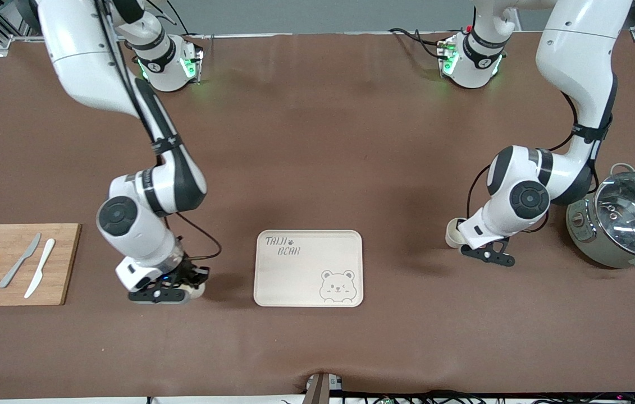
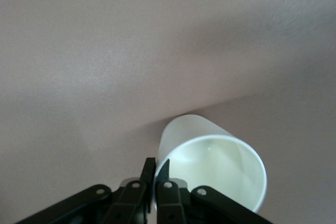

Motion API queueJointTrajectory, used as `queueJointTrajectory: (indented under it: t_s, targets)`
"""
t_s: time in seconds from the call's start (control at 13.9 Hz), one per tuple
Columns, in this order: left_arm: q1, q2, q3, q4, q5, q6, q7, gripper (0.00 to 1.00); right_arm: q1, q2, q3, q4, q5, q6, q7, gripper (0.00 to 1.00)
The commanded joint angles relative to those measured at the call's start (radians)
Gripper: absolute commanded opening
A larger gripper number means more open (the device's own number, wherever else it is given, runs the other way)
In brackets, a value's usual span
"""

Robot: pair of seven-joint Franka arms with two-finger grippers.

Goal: Place white IKEA cup upright on tray with both arms
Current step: 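Carry both held cups over the white bear tray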

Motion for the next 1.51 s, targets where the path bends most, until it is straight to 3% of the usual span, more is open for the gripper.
queueJointTrajectory:
  t_s: [0.0,0.29,0.57,1.08,1.15,1.29,1.36,1.44]
  targets:
    - [-0.009,0.010,-0.006,0.111,0.015,-0.107,-0.059,0.00,0.066,0.040,-0.010,0.074,-0.011,-0.013,0.068,0.00]
    - [-0.044,-0.001,-0.013,0.178,0.011,-0.173,-0.129,0.00,0.135,0.128,-0.010,0.169,-0.009,0.026,0.084,0.00]
    - [-0.086,-0.002,-0.013,0.291,-0.068,-0.238,-0.221,0.00,0.193,0.213,-0.012,0.305,-0.012,-0.048,0.130,0.00]
    - [-0.184,0.010,-0.013,0.376,-0.122,-0.261,-0.417,0.00,0.227,0.245,-0.012,0.303,-0.011,-0.049,0.159,0.00]
    - [-0.207,0.016,-0.013,0.376,-0.122,-0.259,-0.440,0.00,0.227,0.250,-0.012,0.303,-0.011,-0.046,0.160,0.12]
    - [-0.258,0.060,-0.015,0.377,-0.133,-0.255,-0.466,0.00,0.229,0.250,-0.012,0.303,-0.011,-0.045,0.171,0.64]
    - [-0.297,0.086,-0.012,0.398,-0.142,-0.252,-0.501,0.00,0.229,0.251,-0.012,0.301,-0.012,-0.042,0.173,0.95]
    - [-0.317,0.108,-0.012,0.423,-0.142,-0.252,-0.552,0.00,0.230,0.250,-0.012,0.303,-0.014,-0.042,0.173,1.00]
